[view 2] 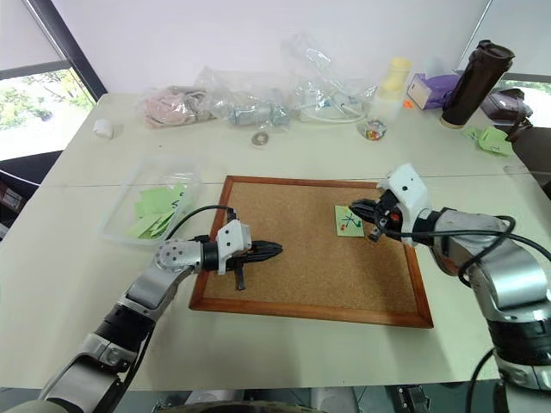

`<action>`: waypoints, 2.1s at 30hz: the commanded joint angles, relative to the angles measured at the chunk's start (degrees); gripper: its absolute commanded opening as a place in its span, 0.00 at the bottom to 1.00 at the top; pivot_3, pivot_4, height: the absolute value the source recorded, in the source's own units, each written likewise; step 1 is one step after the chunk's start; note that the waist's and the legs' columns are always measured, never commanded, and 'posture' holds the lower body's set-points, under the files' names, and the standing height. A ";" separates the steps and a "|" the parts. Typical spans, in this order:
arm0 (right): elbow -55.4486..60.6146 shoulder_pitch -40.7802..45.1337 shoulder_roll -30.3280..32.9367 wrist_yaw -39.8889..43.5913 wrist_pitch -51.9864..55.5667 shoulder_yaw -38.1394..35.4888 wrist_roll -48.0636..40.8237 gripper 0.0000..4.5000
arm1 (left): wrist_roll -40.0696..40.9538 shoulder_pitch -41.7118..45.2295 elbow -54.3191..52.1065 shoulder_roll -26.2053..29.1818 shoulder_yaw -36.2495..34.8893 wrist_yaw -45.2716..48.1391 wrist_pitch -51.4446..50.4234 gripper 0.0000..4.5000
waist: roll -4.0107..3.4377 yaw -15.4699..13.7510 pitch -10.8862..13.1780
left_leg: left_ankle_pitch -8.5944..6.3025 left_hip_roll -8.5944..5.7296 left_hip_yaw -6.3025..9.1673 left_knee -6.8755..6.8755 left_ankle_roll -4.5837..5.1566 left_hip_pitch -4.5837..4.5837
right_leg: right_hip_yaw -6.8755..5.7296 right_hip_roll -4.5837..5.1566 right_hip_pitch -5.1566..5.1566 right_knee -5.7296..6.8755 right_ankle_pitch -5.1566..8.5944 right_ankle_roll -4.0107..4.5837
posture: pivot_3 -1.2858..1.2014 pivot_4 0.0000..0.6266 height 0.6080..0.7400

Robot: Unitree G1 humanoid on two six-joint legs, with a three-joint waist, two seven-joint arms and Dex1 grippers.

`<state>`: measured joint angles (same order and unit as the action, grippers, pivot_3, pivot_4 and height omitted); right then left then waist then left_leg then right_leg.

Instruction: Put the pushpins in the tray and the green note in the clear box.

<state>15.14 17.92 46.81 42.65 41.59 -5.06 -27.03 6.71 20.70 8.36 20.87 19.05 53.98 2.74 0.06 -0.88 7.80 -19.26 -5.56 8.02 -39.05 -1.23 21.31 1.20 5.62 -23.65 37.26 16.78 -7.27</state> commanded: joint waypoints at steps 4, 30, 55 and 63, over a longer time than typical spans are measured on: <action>-6.41 6.21 -1.74 0.53 -3.92 5.57 5.96 0.61 | -1.50 -0.84 1.31 -0.47 -0.67 -2.11 0.67 0.00 | -0.02 0.00 -0.01 | 0.00 0.00 0.01 0.00 0.00 -0.02 | 0.00 0.00 0.01 0.01 0.00 0.00 | 0.52 0.24 1.00; -21.56 10.00 -6.76 2.62 -9.40 9.26 14.66 0.41 | -2.41 -2.98 -2.13 -0.36 -0.60 -5.16 -1.07 0.00 | -0.07 0.20 -0.04 | 0.00 -0.01 0.02 -0.02 0.00 -0.02 | -0.01 0.00 -0.01 0.05 0.00 0.00 | 0.52 0.24 1.00; 5.53 0.15 1.45 -0.54 10.28 -14.67 3.48 0.01 | -2.49 -3.11 -1.69 -0.77 0.33 -3.94 -1.59 0.00 | -0.12 -0.01 -0.04 | -0.01 -0.03 0.03 -0.01 0.02 0.04 | 0.03 0.03 -0.02 0.02 0.00 0.00 | 0.52 0.24 1.00; 2.54 -11.76 0.90 -4.32 10.53 -28.58 3.55 0.01 | -3.04 -2.61 -0.49 -1.58 0.83 -3.83 -0.79 0.00 | -0.18 -0.23 -0.08 | -0.02 -0.04 0.02 0.00 0.03 -0.03 | 0.04 0.03 0.06 0.02 0.00 0.00 | 0.52 0.24 1.00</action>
<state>17.81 7.11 47.27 38.73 53.18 -30.30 -23.59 4.60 18.76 6.40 19.61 18.74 49.98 2.07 -0.12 -1.11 7.72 -19.28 -5.60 8.03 -39.05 -1.20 21.28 1.23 5.65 -23.58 37.27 16.77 -7.27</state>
